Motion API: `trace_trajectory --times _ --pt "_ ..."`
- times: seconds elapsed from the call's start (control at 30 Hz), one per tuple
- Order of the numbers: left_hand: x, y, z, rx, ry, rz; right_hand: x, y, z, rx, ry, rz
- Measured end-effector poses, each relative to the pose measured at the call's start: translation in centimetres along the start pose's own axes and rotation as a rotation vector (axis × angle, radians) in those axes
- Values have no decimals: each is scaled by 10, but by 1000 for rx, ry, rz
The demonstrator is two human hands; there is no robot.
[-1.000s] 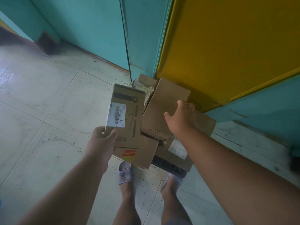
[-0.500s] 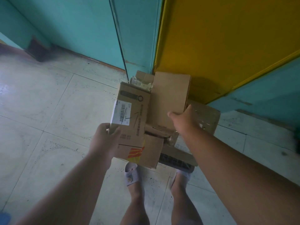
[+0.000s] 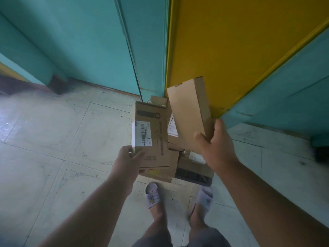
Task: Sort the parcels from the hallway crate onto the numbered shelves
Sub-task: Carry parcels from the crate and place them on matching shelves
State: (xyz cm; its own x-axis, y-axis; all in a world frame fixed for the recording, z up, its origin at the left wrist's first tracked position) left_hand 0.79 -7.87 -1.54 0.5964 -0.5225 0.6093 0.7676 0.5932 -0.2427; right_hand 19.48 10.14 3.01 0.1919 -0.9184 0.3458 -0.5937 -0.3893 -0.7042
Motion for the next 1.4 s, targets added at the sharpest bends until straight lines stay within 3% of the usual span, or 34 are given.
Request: trace_trajectory --times 0.33,0.6,0.8,1.07,1.2,1.4 --pt "128 -3 105 106 215 -97 84 -160 -30 -113 -90 76" --pt "184 55 165 -20 474 -266 161 -273 21 -258 131 361" --pt "212 132 198 -258 675 -500 245 -319 91 -455 318 645" --pt "327 253 161 -324 760 -798 358 -373 200 -553 470 869" --pt "392 322 149 -303 826 -802 410 -420 277 -559 507 941" --pt "509 424 113 -279 872 -952 495 -483 388 -656 533 966"
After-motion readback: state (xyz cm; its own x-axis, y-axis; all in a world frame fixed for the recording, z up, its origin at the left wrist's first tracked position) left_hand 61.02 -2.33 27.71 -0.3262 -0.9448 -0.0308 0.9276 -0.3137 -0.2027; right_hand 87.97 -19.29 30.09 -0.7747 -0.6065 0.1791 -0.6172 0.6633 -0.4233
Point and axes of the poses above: each hand's wrist, its own x-axis away from the middle knuckle, its own y-axis out of the palm, z = x × y, the point moved 6 cm from there along -x, towards the middle knuckle, and after that the axes turned 10 degrees about y, right-handed, at the moved point
